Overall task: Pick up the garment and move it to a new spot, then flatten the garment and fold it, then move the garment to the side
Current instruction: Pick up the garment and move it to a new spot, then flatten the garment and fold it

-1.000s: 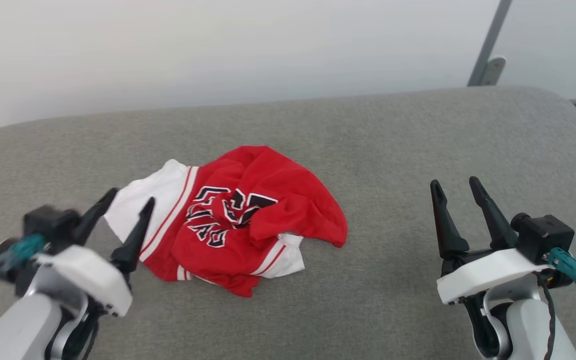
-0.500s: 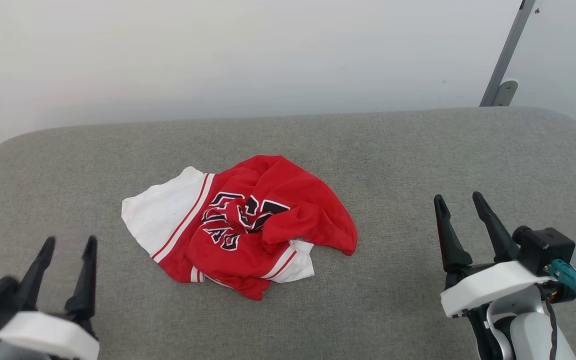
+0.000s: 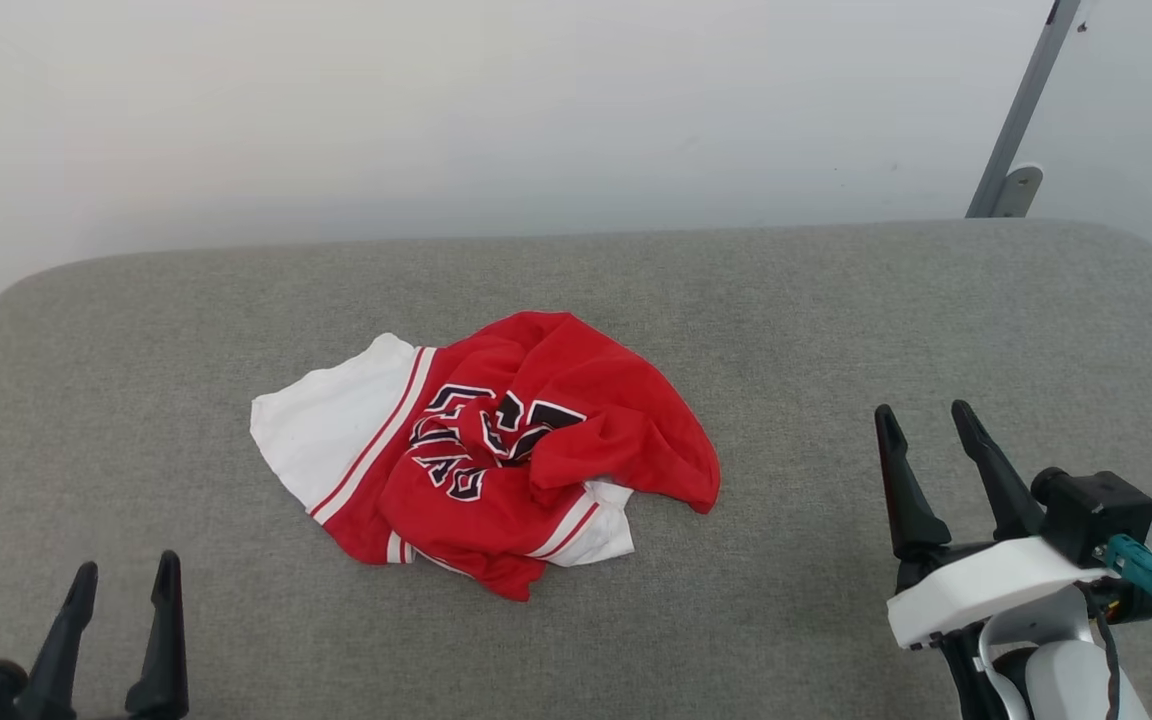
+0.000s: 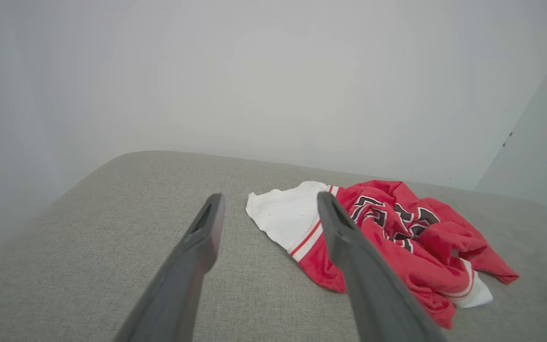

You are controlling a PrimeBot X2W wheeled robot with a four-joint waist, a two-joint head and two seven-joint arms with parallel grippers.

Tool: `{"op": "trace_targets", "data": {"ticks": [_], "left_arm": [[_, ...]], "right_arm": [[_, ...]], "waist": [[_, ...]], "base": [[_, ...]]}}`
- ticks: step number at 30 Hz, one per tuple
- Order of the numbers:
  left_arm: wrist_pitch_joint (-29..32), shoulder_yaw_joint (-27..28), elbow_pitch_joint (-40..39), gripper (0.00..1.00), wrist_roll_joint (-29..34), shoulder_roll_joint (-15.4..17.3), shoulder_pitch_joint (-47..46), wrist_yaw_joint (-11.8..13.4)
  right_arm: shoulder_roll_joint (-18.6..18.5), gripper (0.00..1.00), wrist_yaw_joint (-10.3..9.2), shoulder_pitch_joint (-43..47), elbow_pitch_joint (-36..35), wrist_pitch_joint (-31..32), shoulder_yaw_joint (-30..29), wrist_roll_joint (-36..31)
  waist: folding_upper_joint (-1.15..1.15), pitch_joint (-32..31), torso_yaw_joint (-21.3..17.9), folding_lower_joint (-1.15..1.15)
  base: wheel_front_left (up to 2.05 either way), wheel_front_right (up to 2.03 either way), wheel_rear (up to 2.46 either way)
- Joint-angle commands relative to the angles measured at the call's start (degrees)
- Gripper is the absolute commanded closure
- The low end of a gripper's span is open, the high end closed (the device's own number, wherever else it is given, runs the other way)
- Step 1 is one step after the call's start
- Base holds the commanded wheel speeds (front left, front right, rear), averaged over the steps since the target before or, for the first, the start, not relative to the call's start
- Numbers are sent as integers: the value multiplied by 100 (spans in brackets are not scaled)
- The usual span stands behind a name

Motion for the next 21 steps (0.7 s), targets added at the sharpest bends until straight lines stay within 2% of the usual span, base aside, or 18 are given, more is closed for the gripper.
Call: {"op": "trace_targets", "data": {"ticks": [1, 11, 21], "left_arm": [[-30, 94, 20, 0, 107, -99, 93, -84], [-31, 558, 214, 0, 572, -638, 219, -566], [-31, 720, 278, 0, 844, -939, 107, -773]], "right_arm": [[-2, 0, 0, 77, -8, -35, -23, 27], [-2, 0, 0, 137, 24, -88, -48, 43], [-2, 0, 0, 197, 65, -154, -53, 57]], "waist": [[0, -8, 9, 0], [0, -32, 29, 0], [0, -26, 32, 0]], "base": [[0, 0, 0], [0, 0, 0], [0, 0, 0]]}}
